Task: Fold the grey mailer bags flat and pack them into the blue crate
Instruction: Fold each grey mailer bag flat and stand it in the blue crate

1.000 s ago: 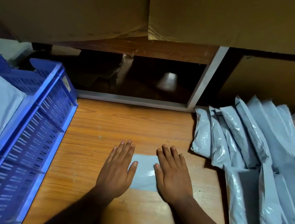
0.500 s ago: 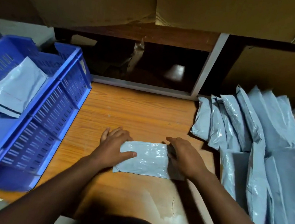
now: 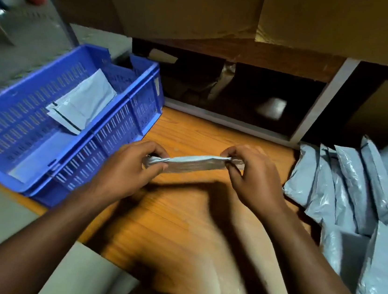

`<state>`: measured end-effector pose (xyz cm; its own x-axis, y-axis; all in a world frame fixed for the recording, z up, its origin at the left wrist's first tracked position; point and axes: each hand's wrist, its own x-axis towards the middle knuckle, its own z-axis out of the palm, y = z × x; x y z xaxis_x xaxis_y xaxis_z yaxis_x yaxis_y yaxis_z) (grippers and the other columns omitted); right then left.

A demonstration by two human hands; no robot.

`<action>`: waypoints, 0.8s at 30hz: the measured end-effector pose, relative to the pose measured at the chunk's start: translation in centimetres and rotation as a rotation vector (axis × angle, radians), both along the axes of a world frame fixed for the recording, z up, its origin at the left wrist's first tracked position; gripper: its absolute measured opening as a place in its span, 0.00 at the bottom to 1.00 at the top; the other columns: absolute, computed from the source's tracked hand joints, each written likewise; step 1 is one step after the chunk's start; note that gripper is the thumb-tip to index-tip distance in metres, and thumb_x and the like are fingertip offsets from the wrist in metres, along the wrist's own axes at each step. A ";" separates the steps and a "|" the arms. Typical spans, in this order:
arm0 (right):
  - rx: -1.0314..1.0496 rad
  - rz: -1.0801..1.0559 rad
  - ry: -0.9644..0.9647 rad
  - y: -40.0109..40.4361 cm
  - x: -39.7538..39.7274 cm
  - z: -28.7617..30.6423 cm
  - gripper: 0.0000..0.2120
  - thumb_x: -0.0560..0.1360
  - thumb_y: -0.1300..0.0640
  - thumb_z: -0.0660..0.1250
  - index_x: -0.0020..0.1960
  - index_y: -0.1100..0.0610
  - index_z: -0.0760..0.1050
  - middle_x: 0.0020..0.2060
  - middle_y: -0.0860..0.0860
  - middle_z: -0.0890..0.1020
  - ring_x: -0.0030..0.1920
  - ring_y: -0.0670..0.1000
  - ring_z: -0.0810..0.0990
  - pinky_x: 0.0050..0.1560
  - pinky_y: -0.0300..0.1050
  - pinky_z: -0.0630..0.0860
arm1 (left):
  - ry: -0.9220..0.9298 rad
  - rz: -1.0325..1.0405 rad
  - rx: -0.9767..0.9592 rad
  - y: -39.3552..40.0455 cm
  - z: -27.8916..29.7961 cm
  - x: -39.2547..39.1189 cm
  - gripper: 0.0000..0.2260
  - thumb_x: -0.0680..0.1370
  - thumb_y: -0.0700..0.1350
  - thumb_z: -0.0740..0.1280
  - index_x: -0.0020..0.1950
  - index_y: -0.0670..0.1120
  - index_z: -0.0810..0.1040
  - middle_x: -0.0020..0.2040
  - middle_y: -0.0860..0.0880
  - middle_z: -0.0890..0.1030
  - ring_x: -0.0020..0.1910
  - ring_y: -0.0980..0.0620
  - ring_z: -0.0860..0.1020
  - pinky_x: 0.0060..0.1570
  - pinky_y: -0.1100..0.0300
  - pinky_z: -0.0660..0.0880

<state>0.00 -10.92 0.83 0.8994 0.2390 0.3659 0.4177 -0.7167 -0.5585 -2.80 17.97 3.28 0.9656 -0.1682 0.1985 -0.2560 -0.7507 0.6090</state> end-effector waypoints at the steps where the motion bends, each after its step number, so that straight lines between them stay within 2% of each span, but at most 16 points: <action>1: 0.027 0.008 -0.056 1.0 0.8 1.2 0.11 0.75 0.61 0.72 0.53 0.48 0.79 0.50 0.45 0.81 0.55 0.52 0.77 0.53 0.50 0.73 | -0.049 0.025 -0.007 0.7 1.3 -0.1 0.06 0.75 0.50 0.73 0.51 0.55 0.82 0.49 0.61 0.83 0.51 0.60 0.80 0.52 0.52 0.78; 3: 0.073 0.023 -0.128 3.2 2.8 3.3 0.11 0.75 0.61 0.71 0.54 0.49 0.79 0.55 0.47 0.80 0.59 0.53 0.76 0.60 0.48 0.72 | -0.133 0.081 -0.035 2.3 3.7 0.2 0.07 0.74 0.51 0.73 0.51 0.55 0.82 0.49 0.60 0.83 0.51 0.59 0.81 0.52 0.56 0.77; 6: 0.133 -0.012 -0.179 7.7 6.1 6.0 0.11 0.74 0.63 0.72 0.54 0.51 0.81 0.63 0.52 0.77 0.66 0.55 0.73 0.63 0.37 0.62 | -0.222 0.138 -0.055 5.3 6.3 1.5 0.08 0.74 0.51 0.73 0.52 0.53 0.82 0.49 0.58 0.83 0.50 0.57 0.81 0.52 0.59 0.76; 9: 0.165 0.015 -0.295 13.6 9.3 8.0 0.11 0.73 0.63 0.70 0.53 0.53 0.81 0.67 0.53 0.77 0.70 0.56 0.72 0.69 0.40 0.64 | -0.317 0.206 -0.035 9.3 7.6 3.1 0.07 0.75 0.47 0.73 0.51 0.50 0.81 0.49 0.54 0.82 0.49 0.55 0.80 0.52 0.54 0.76; 12: 0.215 0.082 -0.372 20.2 12.3 9.2 0.10 0.72 0.64 0.69 0.51 0.56 0.81 0.70 0.56 0.76 0.72 0.58 0.71 0.72 0.43 0.64 | -0.280 0.301 -0.080 14.7 7.7 4.9 0.11 0.74 0.48 0.74 0.55 0.54 0.79 0.50 0.55 0.82 0.47 0.57 0.81 0.51 0.53 0.78; 15: 0.213 0.127 -0.378 27.0 15.4 9.2 0.10 0.71 0.66 0.67 0.51 0.58 0.81 0.71 0.61 0.74 0.73 0.62 0.70 0.73 0.47 0.64 | -0.229 0.336 -0.048 20.3 6.8 6.8 0.15 0.75 0.48 0.73 0.61 0.54 0.80 0.52 0.55 0.82 0.47 0.53 0.82 0.52 0.51 0.79; 18: 0.160 0.135 -0.206 33.3 18.0 8.1 0.12 0.71 0.66 0.65 0.52 0.59 0.81 0.73 0.63 0.72 0.74 0.63 0.68 0.72 0.44 0.62 | -0.145 0.391 0.070 24.8 5.0 8.8 0.12 0.73 0.51 0.70 0.56 0.52 0.83 0.51 0.53 0.83 0.45 0.49 0.81 0.50 0.49 0.79; 20: 0.106 0.123 -0.073 36.6 19.1 7.2 0.13 0.73 0.67 0.64 0.54 0.59 0.82 0.74 0.63 0.69 0.75 0.63 0.66 0.70 0.45 0.63 | -0.054 0.411 0.116 26.9 3.2 10.1 0.09 0.73 0.48 0.72 0.53 0.52 0.82 0.51 0.52 0.84 0.46 0.47 0.82 0.48 0.53 0.76; 22: -0.010 0.120 0.084 39.4 19.8 6.4 0.16 0.76 0.64 0.64 0.62 0.57 0.81 0.79 0.62 0.62 0.78 0.62 0.60 0.72 0.46 0.60 | 0.004 0.404 0.173 28.4 1.2 11.3 0.08 0.74 0.44 0.73 0.53 0.49 0.82 0.51 0.48 0.84 0.50 0.44 0.82 0.47 0.53 0.72; 24: -0.128 0.073 0.303 41.7 20.6 5.1 0.26 0.77 0.56 0.67 0.74 0.52 0.72 0.83 0.57 0.53 0.81 0.61 0.53 0.76 0.54 0.61 | 0.061 0.395 0.229 29.3 -0.7 12.6 0.09 0.75 0.44 0.73 0.55 0.46 0.81 0.54 0.44 0.84 0.54 0.40 0.80 0.50 0.51 0.72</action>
<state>20.59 30.83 5.93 0.9416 0.3334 0.0476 0.2992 -0.7634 -0.5725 9.83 47.27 2.54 0.9734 0.1819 0.1395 0.1079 -0.9004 0.4215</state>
